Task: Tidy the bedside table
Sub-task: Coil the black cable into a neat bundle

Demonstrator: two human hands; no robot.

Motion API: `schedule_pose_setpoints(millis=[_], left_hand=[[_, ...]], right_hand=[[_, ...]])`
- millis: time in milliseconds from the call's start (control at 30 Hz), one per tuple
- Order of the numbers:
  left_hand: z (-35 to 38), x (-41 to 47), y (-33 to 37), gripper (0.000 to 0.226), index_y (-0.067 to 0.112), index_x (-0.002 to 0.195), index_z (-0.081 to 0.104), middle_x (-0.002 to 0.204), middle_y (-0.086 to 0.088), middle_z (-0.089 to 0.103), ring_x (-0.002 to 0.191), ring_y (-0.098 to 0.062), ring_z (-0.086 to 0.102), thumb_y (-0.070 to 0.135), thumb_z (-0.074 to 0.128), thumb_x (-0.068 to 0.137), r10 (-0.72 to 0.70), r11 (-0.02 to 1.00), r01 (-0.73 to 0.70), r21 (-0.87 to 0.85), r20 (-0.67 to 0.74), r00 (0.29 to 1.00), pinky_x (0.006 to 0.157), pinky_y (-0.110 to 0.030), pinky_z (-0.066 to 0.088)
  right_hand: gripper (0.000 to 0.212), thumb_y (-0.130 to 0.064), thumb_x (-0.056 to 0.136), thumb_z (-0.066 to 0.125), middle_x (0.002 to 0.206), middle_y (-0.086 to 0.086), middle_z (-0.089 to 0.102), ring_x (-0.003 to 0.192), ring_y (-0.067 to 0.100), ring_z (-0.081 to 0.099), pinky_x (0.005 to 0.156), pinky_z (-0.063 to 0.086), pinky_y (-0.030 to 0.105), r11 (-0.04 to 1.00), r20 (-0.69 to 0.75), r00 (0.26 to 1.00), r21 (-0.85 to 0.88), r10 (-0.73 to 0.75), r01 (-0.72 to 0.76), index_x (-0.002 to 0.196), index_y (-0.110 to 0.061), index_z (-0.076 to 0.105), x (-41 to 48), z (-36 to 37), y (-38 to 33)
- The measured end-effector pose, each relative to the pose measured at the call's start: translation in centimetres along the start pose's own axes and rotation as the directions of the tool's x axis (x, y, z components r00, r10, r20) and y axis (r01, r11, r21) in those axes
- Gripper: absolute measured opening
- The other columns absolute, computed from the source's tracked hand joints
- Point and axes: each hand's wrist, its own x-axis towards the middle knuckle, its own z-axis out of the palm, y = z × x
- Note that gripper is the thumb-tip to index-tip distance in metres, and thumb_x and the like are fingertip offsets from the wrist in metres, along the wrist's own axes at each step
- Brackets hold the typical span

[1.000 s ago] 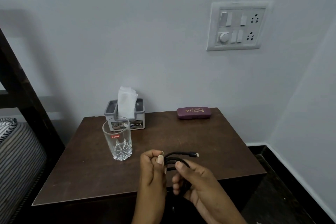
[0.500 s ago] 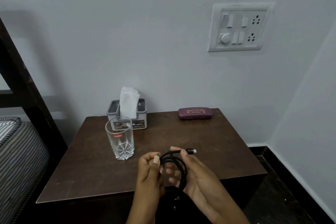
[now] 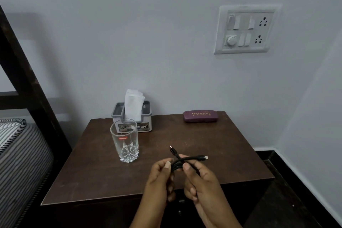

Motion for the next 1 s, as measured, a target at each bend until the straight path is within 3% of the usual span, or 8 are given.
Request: schedule_pose_setpoints(millis=[167,400,500,600,700,834,934,1001], left_hand=[[-0.8,-0.2,0.1,0.01,0.02,0.078,0.063,0.072,-0.003,0.071,0.065,-0.01,0.062,0.016,0.059,0.087,0.237,0.912,-0.23,0.339,0.019,0.971,0.063,-0.028,0.052],[-1.5,0.4,2.0,0.011,0.022,0.07,0.065,0.071,-0.001,0.072,0.07,-0.013,0.068,0.022,0.067,0.081,0.309,0.857,-0.296,0.421,0.04,0.95,0.071,-0.039,0.055],[-1.6,0.4,2.2,0.007,0.013,0.081,0.057,0.072,-0.014,0.072,0.068,-0.029,0.071,0.012,0.062,0.085,0.232,0.933,-0.218,0.287,-0.013,0.973,0.064,-0.043,0.058],[-1.7,0.1,2.8,0.003,0.006,0.089,0.056,0.071,-0.015,0.072,0.061,-0.022,0.071,0.007,0.058,0.087,0.215,0.964,-0.207,0.168,-0.031,0.976,0.054,-0.028,0.056],[-1.7,-0.1,2.7,0.005,0.008,0.085,0.062,0.073,-0.011,0.074,0.069,-0.017,0.072,0.004,0.058,0.086,0.279,0.953,-0.273,0.131,-0.032,0.96,0.062,-0.023,0.057],[-1.2,-0.2,2.2,0.008,0.02,0.071,0.069,0.09,-0.004,0.067,0.077,-0.017,0.069,0.015,0.072,0.077,0.329,0.902,-0.338,0.27,0.079,0.941,0.073,-0.034,0.056],[-0.9,0.0,1.7,0.012,0.016,0.07,0.067,0.103,-0.002,0.05,0.07,-0.015,0.068,0.008,0.068,0.079,0.312,0.9,-0.303,0.314,0.023,0.95,0.06,-0.025,0.055],[-0.8,0.0,1.9,0.012,0.02,0.072,0.065,0.109,0.009,0.043,0.072,-0.011,0.066,0.013,0.067,0.081,0.369,0.842,-0.353,0.407,0.043,0.929,0.054,-0.023,0.054]], right_hand=[[0.021,-0.004,0.094,0.047,0.075,0.019,0.055,0.033,0.001,0.031,0.034,0.024,0.013,0.998,-0.018,0.999,-0.062,-0.027,0.026,0.105,-0.006,0.065,0.1,-0.2,-0.2],[0.02,-0.009,0.093,0.052,0.071,0.006,0.066,0.037,0.001,0.034,0.037,0.027,0.013,0.988,0.033,0.999,-0.157,-0.008,0.013,0.1,-0.012,0.069,0.2,-0.9,-1.1],[0.019,-0.009,0.092,0.052,0.072,0.007,0.065,0.038,0.001,0.035,0.039,0.028,0.013,0.975,0.056,0.997,-0.212,-0.055,0.065,0.101,-0.012,0.069,0.1,-0.9,-1.2],[0.019,-0.009,0.092,0.053,0.071,0.007,0.065,0.038,0.002,0.035,0.039,0.028,0.014,0.972,0.042,0.995,-0.214,-0.093,0.1,0.099,-0.014,0.069,0.0,-0.5,-1.1],[0.018,-0.008,0.092,0.051,0.065,0.005,0.065,0.035,0.002,0.033,0.037,0.025,0.013,0.985,0.008,0.997,-0.149,-0.082,0.082,0.096,-0.01,0.069,0.2,-0.4,-1.1],[0.019,-0.006,0.093,0.049,0.052,0.003,0.056,0.034,0.001,0.031,0.036,0.025,0.012,0.991,0.033,0.999,-0.129,-0.043,0.047,0.091,-0.004,0.067,0.2,-0.2,-0.9],[0.02,-0.006,0.095,0.046,0.064,0.013,0.054,0.035,0.0,0.031,0.036,0.026,0.012,0.991,0.06,0.998,-0.134,-0.015,0.023,0.096,-0.002,0.065,0.1,-0.1,-1.1],[0.021,-0.005,0.096,0.043,0.058,-0.001,0.06,0.034,0.0,0.032,0.035,0.026,0.012,0.99,0.09,0.996,-0.14,0.016,-0.004,0.089,0.0,0.063,0.0,-0.2,-1.4]])
